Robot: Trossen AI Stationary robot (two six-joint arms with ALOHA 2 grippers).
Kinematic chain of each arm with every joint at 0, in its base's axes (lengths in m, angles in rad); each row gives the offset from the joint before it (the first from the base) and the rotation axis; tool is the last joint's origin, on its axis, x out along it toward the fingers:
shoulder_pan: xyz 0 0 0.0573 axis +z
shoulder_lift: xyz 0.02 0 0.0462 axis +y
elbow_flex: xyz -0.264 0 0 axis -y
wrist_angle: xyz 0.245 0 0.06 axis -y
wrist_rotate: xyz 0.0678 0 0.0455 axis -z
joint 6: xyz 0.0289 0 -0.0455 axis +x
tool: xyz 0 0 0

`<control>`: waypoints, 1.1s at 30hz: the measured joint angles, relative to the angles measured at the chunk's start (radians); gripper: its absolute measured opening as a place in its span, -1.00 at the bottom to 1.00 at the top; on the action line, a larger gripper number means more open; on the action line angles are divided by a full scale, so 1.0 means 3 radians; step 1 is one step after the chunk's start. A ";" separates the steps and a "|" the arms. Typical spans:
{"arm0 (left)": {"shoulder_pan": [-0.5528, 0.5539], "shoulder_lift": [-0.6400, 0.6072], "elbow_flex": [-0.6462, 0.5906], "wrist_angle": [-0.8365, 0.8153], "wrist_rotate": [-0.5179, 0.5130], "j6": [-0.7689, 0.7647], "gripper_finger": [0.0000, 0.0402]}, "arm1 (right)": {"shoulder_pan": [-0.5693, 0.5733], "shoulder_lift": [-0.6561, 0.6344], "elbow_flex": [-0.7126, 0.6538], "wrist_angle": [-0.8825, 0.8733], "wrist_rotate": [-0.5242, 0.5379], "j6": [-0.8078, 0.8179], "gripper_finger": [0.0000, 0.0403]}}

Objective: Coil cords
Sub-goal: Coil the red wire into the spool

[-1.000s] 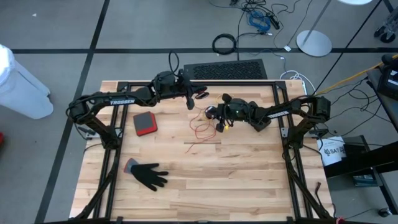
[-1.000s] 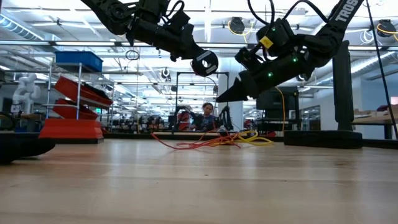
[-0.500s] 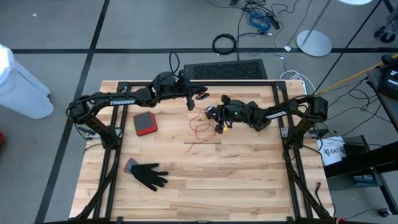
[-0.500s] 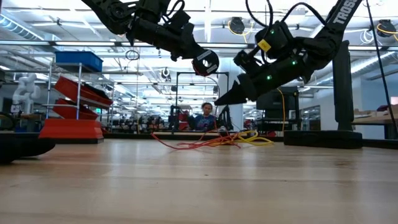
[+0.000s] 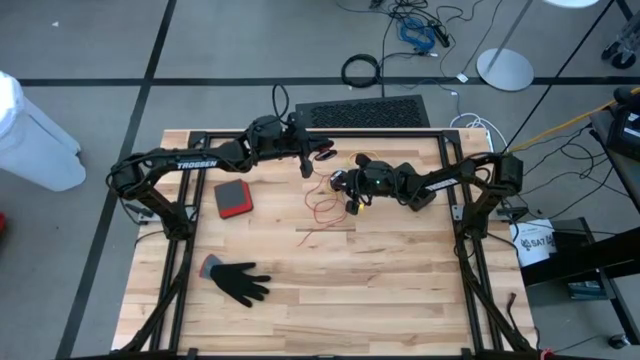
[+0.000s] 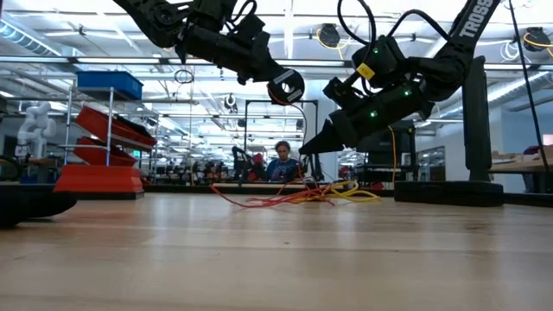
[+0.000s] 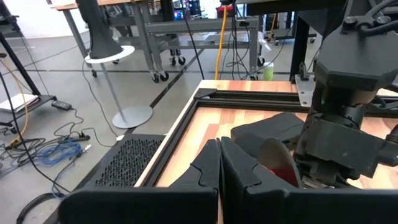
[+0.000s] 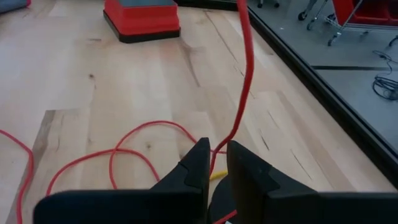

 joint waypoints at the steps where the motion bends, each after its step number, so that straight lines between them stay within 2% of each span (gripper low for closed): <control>1: 0.0000 0.0000 0.0000 0.0001 0.0000 0.0001 -1.00 | 0.0000 0.0000 0.0000 0.0011 -0.0001 0.0001 -0.80; 25: -0.0001 0.0001 0.0000 -0.0002 0.0000 0.0000 -1.00 | -0.0008 0.0003 -0.0001 0.0149 0.0111 -0.0046 -0.82; 30: -0.0001 0.0001 0.0000 -0.0002 0.0001 0.0000 -1.00 | -0.0020 0.0003 -0.0001 0.0144 0.0120 -0.0080 -0.96; 33: -0.0001 0.0001 0.0000 -0.0003 0.0031 0.0000 -1.00 | -0.0033 0.0003 -0.0001 0.0111 0.0321 -0.0082 -0.99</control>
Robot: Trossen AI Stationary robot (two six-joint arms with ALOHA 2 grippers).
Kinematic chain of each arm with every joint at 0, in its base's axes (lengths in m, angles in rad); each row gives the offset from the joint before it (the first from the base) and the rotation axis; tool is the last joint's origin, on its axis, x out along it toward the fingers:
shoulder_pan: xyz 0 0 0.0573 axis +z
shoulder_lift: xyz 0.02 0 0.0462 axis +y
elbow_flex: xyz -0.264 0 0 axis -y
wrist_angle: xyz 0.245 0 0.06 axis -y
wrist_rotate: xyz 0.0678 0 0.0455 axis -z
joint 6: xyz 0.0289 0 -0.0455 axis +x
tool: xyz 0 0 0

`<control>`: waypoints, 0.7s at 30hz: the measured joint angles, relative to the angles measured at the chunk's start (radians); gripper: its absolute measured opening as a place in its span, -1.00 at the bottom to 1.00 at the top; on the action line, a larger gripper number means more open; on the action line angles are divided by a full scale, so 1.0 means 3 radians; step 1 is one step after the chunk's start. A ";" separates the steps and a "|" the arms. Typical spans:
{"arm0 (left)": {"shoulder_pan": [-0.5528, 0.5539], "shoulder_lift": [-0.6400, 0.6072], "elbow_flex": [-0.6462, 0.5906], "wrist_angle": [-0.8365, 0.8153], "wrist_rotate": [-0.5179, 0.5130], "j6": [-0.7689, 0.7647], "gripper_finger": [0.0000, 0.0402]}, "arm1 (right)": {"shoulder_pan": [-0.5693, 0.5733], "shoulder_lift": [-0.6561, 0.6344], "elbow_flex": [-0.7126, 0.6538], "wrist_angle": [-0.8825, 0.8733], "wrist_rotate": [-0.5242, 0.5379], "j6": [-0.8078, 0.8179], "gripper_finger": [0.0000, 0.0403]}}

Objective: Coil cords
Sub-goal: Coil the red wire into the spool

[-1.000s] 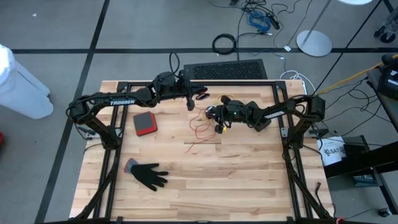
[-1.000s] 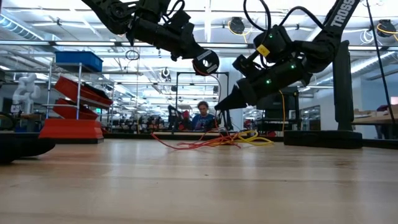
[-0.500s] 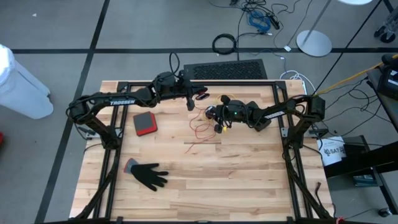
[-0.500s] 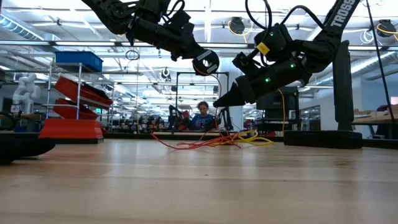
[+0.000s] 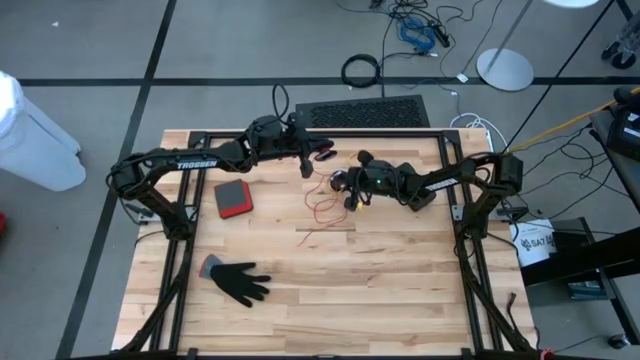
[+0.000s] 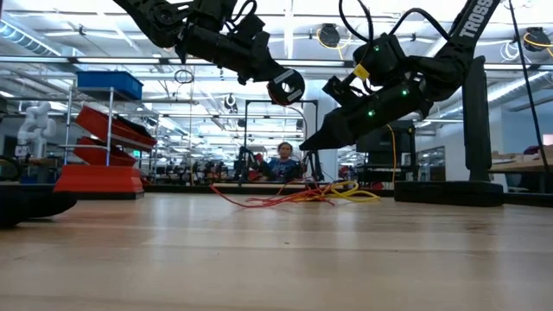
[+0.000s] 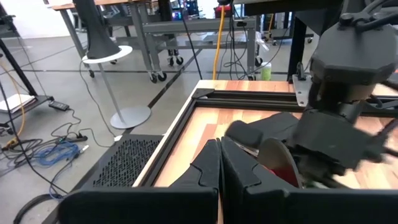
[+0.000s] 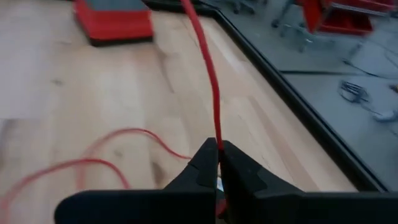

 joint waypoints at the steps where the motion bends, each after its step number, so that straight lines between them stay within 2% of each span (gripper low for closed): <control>1: 0.0000 0.0000 0.0000 0.0000 0.0009 -0.0001 -1.00 | -0.0026 0.0000 0.0000 -0.0041 0.0018 0.0013 -0.99; 10: -0.0001 0.0003 0.0000 -0.0005 0.0309 -0.0117 -1.00 | -0.0424 0.0000 -0.0001 -0.0316 0.0035 0.0364 -1.00; 15: -0.0025 0.0004 0.0000 -0.0292 0.0363 -0.0017 -1.00 | -0.0554 0.0000 -0.0001 -0.0290 0.0003 0.0397 -1.00; 21: -0.0047 0.0004 0.0000 -0.0643 -0.0063 0.0333 -1.00 | -0.0578 0.0000 -0.0001 -0.0240 -0.0148 0.0470 -1.00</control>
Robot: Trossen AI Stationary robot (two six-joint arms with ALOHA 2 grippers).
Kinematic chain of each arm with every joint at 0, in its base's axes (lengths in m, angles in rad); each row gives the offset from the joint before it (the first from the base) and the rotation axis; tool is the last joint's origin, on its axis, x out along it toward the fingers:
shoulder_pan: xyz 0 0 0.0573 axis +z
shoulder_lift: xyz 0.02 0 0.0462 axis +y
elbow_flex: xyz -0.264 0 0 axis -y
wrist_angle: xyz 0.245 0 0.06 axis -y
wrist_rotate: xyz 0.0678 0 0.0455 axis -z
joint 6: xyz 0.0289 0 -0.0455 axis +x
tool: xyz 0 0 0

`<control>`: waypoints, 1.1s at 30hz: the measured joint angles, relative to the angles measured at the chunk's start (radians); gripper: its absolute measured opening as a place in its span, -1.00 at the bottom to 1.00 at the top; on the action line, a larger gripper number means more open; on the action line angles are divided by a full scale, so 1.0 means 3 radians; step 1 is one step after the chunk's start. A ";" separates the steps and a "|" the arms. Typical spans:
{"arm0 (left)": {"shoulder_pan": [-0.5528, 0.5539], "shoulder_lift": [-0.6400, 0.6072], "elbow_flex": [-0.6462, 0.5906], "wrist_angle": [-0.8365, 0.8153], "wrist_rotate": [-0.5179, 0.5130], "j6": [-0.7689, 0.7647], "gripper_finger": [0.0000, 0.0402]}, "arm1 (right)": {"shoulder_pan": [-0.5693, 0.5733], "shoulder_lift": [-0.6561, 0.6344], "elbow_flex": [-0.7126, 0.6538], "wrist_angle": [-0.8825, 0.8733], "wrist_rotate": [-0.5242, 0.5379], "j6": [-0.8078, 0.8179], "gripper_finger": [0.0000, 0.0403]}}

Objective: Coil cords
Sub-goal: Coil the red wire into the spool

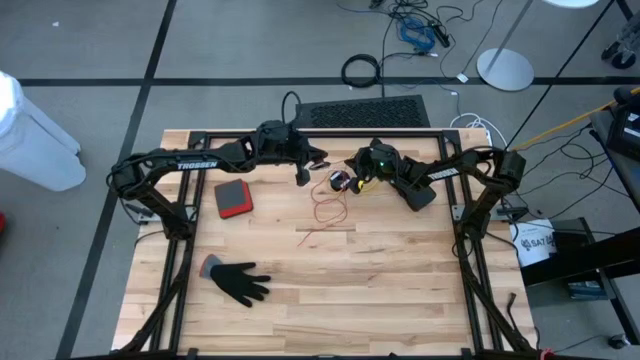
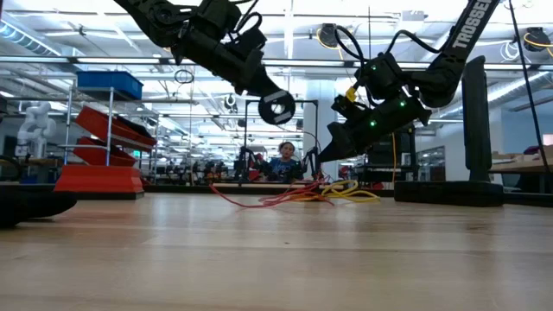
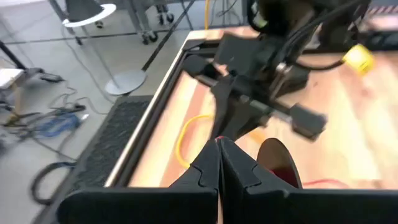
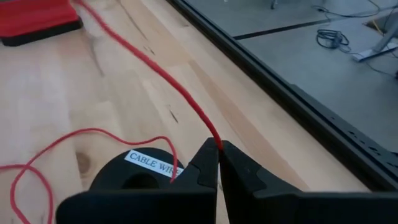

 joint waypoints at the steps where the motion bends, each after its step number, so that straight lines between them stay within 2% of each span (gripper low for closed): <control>1: -0.0002 0.0000 0.0000 -0.0022 -0.0039 0.0055 -1.00 | 0.0001 0.0000 0.0000 -0.0001 -0.0004 0.0003 -1.00; 13: 0.0005 0.0047 0.0000 -0.0486 -0.0097 0.0301 -1.00 | 0.0000 -0.0005 0.0000 0.0071 -0.0024 0.0125 -1.00; 17: 0.0004 0.0183 0.0000 -0.0494 -0.0140 0.0375 -1.00 | 0.0000 -0.0020 0.0000 0.0203 -0.0164 0.0212 -1.00; 23: 0.0004 0.0397 0.0000 -0.0305 -0.0352 0.0400 -1.00 | 0.0064 -0.0024 0.0038 0.0239 -0.0268 0.0301 -1.00; 33: -0.0047 0.0681 -0.0001 0.0314 -0.0790 0.0477 -1.00 | 0.0234 -0.0025 0.0178 0.0242 -0.0280 0.0351 -1.00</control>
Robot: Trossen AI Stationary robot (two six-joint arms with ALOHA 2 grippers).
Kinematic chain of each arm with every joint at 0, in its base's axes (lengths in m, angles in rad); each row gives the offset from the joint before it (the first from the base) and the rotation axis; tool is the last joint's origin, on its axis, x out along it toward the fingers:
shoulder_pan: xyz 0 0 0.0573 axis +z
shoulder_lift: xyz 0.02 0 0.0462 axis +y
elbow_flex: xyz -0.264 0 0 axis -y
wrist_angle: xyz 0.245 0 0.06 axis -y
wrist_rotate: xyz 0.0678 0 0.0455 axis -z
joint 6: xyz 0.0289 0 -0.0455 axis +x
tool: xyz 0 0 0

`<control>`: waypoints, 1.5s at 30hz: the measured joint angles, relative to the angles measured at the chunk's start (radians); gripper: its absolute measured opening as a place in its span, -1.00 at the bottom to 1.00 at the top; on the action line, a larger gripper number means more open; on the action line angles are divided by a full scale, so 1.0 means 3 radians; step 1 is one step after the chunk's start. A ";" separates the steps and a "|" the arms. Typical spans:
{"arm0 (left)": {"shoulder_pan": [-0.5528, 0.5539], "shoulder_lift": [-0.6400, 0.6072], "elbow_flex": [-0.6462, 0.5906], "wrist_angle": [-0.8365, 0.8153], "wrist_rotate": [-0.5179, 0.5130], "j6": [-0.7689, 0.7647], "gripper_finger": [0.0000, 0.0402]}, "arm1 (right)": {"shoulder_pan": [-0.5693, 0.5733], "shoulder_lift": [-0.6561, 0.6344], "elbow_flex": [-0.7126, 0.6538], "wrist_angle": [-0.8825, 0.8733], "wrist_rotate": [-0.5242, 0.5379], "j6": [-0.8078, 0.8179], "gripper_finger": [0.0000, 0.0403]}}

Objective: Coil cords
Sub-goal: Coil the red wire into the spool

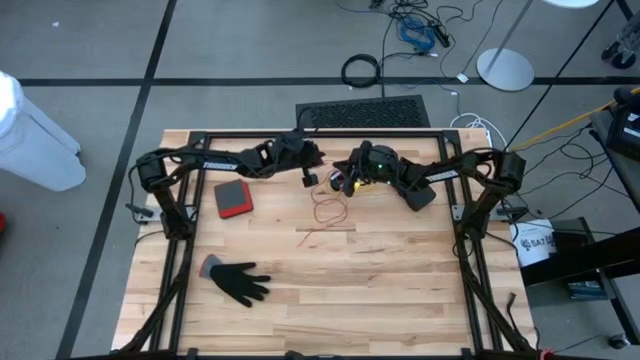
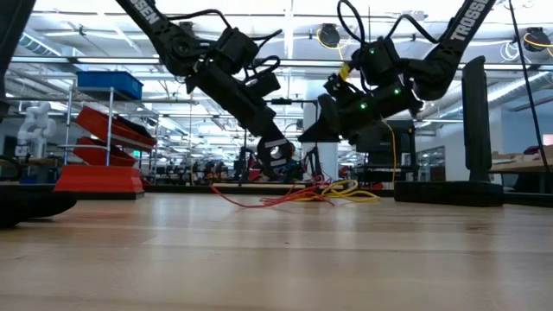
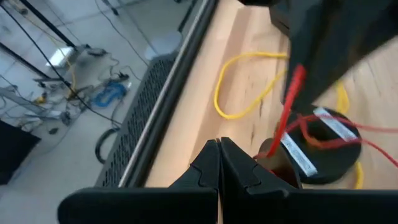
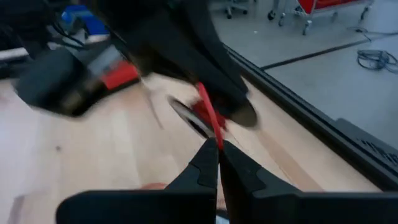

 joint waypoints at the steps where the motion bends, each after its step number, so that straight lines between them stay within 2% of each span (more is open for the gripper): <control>1: -0.0013 0.0026 0.0000 0.0086 -0.0014 -0.0002 -1.00 | 0.0017 0.0000 0.0027 0.0001 -0.0001 0.0000 -1.00; 7: -0.0087 0.0105 0.0000 0.0565 -0.0193 -0.0019 -1.00 | 0.0085 0.0000 0.0170 -0.0083 -0.0027 -0.0009 -1.00; 15: -0.0114 0.0106 0.0000 0.1232 -0.0227 -0.0201 -1.00 | 0.0098 0.0000 0.0193 -0.0166 -0.0072 -0.0013 -1.00; 30: -0.0179 0.0106 0.0000 0.1771 -0.0159 -0.0580 -1.00 | 0.0103 0.0000 0.0194 -0.0198 -0.0060 -0.0097 -1.00; 37: -0.0184 0.0080 0.0000 0.1683 0.0126 -0.0882 -1.00 | 0.0030 0.0000 0.0180 -0.0416 0.0126 -0.0262 -1.00; 45: -0.0133 -0.0069 0.0000 0.0994 0.0451 -0.0829 -1.00 | -0.0079 0.0000 0.0114 -0.0476 0.0115 -0.0280 -1.00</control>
